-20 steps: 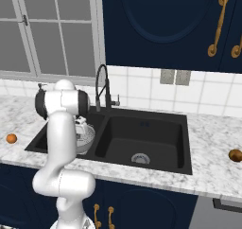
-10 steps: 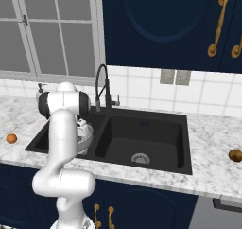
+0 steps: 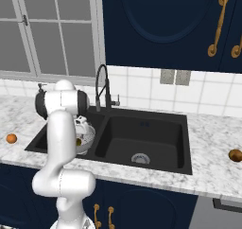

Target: Put the colander in the sink, put the pear, kiwi, tangerine in the colander, and turn on the sink faucet and pour water over the colander.

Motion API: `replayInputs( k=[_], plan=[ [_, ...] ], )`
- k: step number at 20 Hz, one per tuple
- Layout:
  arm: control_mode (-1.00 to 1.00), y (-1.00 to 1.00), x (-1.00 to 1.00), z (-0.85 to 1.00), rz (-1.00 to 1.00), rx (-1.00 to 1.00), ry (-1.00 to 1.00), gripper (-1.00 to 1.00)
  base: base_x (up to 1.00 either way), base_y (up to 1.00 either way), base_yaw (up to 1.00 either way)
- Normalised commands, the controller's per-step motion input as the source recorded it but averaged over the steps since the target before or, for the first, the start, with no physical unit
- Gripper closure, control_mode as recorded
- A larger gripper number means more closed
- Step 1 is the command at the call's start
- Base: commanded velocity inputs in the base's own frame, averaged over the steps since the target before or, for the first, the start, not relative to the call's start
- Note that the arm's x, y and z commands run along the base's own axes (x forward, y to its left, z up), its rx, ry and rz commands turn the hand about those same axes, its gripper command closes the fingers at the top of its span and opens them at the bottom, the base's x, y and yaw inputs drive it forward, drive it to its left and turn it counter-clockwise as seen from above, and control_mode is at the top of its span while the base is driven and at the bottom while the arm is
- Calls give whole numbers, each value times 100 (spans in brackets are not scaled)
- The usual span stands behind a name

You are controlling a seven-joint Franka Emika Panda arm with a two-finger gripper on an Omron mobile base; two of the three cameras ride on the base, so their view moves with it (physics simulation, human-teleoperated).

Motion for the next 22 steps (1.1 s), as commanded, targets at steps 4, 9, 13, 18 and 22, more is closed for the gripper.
replayInputs(
  k=[4,9,13,18,22],
  plan=[
    [-100,0,-42,84,0,1,-2,-100,0,0,0],
    [-100,10,-74,67,0,3,-1,-100,0,0,0],
    [-100,20,-74,52,0,10,0,-100,0,0,0],
    [-100,28,-65,43,0,12,0,-100,0,0,0],
    [-100,48,-51,34,0,7,0,-100,0,0,0]
  ],
)
